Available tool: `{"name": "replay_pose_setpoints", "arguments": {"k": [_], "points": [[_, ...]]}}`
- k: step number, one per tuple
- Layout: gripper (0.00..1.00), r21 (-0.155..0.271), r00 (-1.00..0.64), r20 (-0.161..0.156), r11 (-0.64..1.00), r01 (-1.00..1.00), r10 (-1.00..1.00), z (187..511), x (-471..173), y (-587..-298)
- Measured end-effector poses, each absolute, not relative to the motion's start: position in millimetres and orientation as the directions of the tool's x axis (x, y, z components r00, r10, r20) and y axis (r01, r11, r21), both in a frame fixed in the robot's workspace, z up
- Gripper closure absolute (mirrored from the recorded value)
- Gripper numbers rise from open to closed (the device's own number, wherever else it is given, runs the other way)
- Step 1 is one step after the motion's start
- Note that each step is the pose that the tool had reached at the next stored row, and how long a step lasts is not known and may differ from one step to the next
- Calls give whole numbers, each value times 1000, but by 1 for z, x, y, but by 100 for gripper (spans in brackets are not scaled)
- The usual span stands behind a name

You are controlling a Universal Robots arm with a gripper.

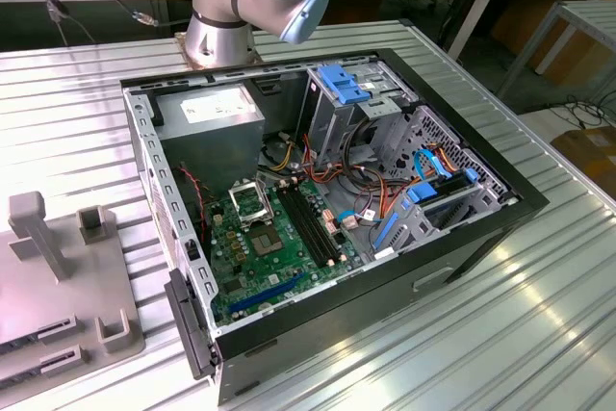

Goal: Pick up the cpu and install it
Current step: 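Pick up the cpu and move it towards the insertion slot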

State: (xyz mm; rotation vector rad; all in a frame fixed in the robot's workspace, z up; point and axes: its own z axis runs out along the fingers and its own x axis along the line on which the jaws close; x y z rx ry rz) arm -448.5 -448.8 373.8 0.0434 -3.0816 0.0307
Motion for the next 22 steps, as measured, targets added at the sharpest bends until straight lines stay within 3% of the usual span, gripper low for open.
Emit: {"name": "replay_pose_setpoints", "arguments": {"k": [22], "points": [[53, -19, -998, 58, 999, -29, -28, 374, -428, -449]]}}
